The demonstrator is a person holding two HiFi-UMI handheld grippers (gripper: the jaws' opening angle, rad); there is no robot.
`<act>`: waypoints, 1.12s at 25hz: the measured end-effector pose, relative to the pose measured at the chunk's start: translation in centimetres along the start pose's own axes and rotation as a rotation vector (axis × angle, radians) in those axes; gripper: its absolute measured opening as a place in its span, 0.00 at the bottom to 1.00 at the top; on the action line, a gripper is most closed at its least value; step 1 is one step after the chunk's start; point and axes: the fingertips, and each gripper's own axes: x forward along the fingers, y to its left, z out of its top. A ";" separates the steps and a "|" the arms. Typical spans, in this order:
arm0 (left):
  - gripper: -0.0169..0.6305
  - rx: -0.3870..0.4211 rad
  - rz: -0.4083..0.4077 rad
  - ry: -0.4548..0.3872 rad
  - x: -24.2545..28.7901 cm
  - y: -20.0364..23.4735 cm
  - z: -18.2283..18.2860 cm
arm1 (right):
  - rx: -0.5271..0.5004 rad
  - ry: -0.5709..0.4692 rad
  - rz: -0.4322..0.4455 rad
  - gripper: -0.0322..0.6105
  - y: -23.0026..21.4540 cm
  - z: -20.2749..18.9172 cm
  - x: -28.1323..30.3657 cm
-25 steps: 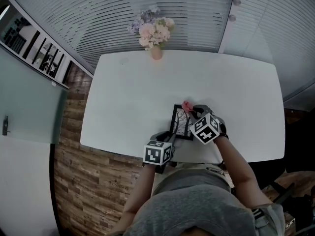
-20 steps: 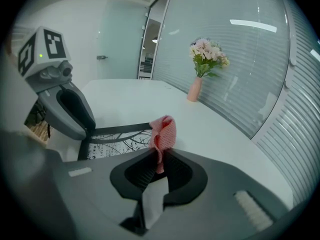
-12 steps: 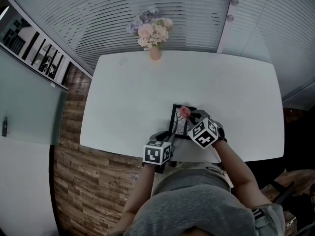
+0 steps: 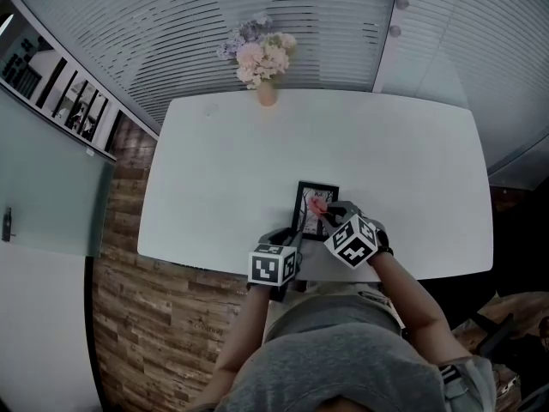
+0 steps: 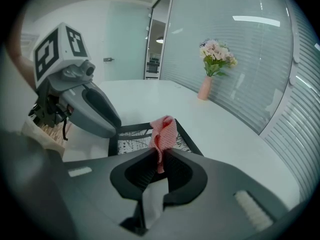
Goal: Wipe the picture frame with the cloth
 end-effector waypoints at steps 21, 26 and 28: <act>0.18 0.011 0.043 -0.012 0.1 0.1 0.0 | 0.031 0.009 0.059 0.11 3.3 -0.8 -1.0; 0.18 0.031 0.064 -0.033 -0.1 0.0 0.0 | 0.102 -0.018 0.006 0.12 3.0 -0.6 -1.5; 0.18 0.061 0.088 -0.050 -0.5 0.1 0.0 | 0.134 -0.050 -0.031 0.12 3.0 -0.3 -2.1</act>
